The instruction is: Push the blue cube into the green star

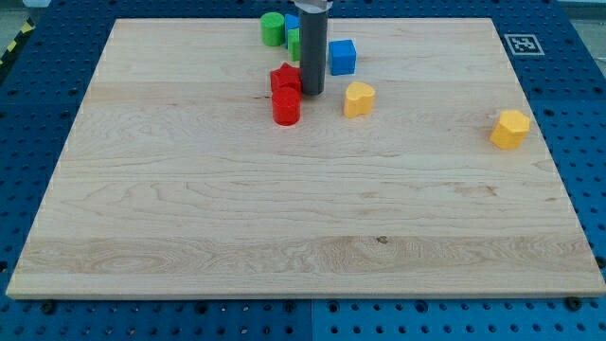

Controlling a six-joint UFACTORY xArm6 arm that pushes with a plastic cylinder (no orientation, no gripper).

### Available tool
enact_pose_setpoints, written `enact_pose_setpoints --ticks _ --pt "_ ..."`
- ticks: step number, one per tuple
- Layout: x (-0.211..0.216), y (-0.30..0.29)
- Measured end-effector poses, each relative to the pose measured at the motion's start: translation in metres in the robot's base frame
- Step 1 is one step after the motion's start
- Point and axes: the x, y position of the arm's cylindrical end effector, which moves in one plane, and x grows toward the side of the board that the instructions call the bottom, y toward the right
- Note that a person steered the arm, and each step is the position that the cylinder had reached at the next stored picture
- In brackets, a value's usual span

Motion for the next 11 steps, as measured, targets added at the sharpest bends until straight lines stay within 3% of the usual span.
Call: enact_pose_setpoints --ticks 3,5,7,8,9,11 --pt "-0.005 0.080" --pt "-0.026 0.084" --pt "-0.050 0.039" --pt "-0.055 0.064" --pt "-0.041 0.134" --pt "0.057 0.301"
